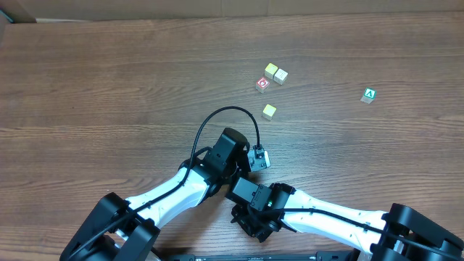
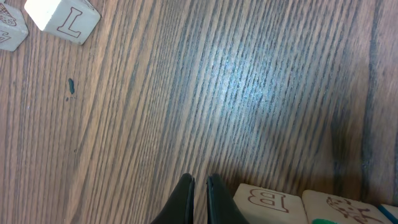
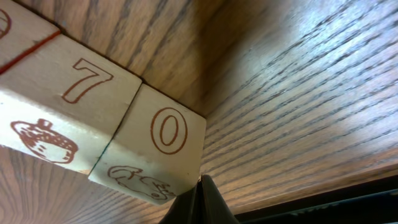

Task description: Flip 5 blocks

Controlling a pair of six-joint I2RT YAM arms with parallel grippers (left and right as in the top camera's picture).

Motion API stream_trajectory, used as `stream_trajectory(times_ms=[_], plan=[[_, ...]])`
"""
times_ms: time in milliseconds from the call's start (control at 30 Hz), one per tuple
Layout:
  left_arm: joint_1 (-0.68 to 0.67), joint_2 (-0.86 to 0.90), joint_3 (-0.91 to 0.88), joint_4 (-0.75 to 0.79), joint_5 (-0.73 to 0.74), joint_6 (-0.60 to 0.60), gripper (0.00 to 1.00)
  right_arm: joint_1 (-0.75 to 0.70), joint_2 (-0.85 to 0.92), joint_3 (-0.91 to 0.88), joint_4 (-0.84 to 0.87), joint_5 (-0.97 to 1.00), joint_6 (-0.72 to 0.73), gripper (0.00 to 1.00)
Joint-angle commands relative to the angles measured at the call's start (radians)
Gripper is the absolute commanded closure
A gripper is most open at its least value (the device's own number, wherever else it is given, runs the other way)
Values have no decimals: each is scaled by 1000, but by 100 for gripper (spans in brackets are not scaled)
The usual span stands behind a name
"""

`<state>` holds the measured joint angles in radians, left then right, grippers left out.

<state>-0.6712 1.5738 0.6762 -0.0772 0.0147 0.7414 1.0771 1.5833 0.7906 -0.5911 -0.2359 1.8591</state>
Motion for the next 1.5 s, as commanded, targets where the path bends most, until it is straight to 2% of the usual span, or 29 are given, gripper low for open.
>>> stream_trajectory(times_ms=[0, 867, 1200, 1467], plan=[[-28, 23, -24, -38, 135, 7, 96, -4, 37, 13, 64, 134, 6, 96], [-28, 23, -24, -13, 104, 14, 96, 55, 64, 14, 36, 123, 19, 96], [-27, 23, -24, 31, 29, 14, 96, 55, 64, 14, 36, 123, 19, 96], [-15, 23, -24, 55, 26, 9, 96, 55, 64, 14, 36, 122, 19, 96]])
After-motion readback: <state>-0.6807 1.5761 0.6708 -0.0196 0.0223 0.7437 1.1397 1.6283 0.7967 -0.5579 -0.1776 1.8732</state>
